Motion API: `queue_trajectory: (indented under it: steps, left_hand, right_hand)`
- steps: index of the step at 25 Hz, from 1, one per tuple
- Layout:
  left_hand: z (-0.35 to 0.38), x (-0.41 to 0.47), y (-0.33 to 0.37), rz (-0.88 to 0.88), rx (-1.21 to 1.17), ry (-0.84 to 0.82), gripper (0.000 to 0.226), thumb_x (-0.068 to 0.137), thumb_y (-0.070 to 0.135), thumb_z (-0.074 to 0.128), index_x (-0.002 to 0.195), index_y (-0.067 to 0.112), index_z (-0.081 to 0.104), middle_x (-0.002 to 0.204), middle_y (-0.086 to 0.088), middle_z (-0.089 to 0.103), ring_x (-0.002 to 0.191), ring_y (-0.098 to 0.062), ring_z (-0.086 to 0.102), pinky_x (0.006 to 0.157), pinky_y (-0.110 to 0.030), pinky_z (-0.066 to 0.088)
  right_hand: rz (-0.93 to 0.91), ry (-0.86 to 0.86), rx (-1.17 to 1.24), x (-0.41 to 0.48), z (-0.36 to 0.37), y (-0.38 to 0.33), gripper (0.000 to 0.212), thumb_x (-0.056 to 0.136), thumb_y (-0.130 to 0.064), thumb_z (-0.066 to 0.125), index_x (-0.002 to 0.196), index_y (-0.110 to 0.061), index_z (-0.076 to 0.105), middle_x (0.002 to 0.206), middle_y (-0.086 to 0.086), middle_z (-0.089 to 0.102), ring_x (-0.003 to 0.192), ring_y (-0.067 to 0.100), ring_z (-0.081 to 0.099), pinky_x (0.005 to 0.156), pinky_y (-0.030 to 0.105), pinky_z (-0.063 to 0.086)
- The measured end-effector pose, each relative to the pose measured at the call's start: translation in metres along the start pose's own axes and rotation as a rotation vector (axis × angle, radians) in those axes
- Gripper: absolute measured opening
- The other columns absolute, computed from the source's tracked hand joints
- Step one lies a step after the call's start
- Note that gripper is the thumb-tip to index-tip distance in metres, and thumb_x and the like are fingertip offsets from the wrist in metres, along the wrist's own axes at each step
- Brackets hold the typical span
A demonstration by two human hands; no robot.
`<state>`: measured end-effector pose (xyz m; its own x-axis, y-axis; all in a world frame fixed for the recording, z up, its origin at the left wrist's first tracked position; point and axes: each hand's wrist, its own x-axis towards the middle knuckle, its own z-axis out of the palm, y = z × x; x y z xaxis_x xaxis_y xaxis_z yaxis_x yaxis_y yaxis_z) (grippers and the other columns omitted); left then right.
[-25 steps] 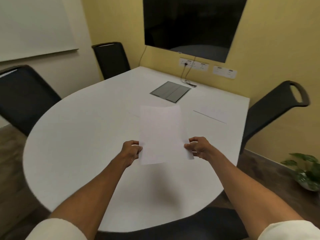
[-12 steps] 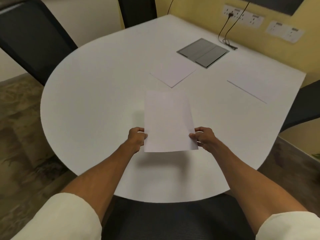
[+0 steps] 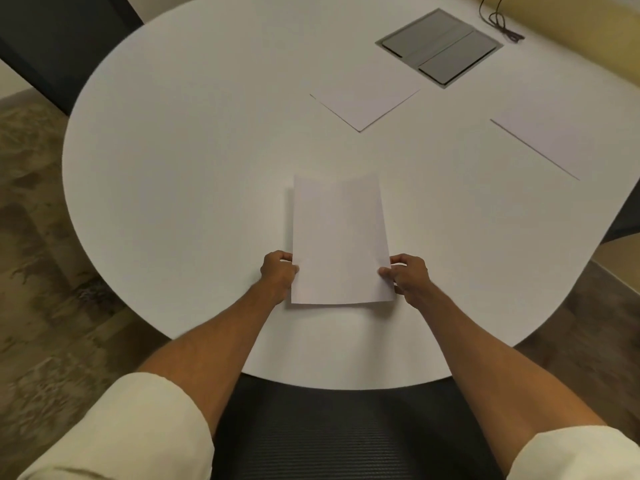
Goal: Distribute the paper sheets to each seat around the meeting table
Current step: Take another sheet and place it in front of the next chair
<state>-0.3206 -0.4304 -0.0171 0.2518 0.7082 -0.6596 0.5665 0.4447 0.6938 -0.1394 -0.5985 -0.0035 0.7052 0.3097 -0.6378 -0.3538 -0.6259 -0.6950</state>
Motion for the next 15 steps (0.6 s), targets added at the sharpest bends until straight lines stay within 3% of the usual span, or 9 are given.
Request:
queue_trajectory:
  steps: [3,8,12,15]
  left_hand:
    - [0.009,0.000,-0.006,0.006,0.045,0.035,0.030,0.082,-0.007,0.060,0.110,0.002,0.061,0.117,-0.019,0.064,0.105,-0.034,0.062,0.089,-0.037,0.053]
    - [0.014,0.000,-0.010,0.051,0.150,0.080,0.027,0.081,-0.004,0.064,0.107,0.002,0.061,0.112,-0.018,0.065,0.099,-0.033,0.062,0.077,-0.028,0.048]
    - [0.018,-0.004,-0.011,0.076,0.179,0.083,0.024,0.078,-0.002,0.068,0.100,0.005,0.059,0.099,-0.012,0.062,0.085,-0.026,0.056,0.080,-0.033,0.051]
    - [0.017,-0.006,-0.012,0.127,0.251,0.093,0.023,0.076,0.000,0.070,0.089,0.010,0.054,0.090,-0.008,0.057,0.080,-0.023,0.053,0.074,-0.030,0.048]
  right_hand:
    - [-0.028,0.015,-0.057,0.002,0.000,0.008,0.026,0.073,-0.001,0.075,0.095,-0.009,0.063,0.092,0.013,0.066,0.078,0.026,0.058,0.057,0.028,0.047]
    - [-0.050,0.016,-0.147,0.008,-0.001,0.020,0.030,0.073,-0.002,0.076,0.099,-0.003,0.063,0.089,0.014,0.065,0.083,0.028,0.062,0.078,0.043,0.056]
    - [-0.136,0.015,-0.249,0.008,-0.003,0.025,0.024,0.072,-0.003,0.076,0.091,-0.005,0.062,0.082,0.010,0.061,0.077,0.028,0.060,0.073,0.039,0.055]
    - [-0.198,0.040,-0.361,0.010,-0.004,0.024,0.023,0.072,-0.009,0.075,0.089,-0.005,0.061,0.079,0.008,0.060,0.075,0.027,0.058,0.069,0.040,0.055]
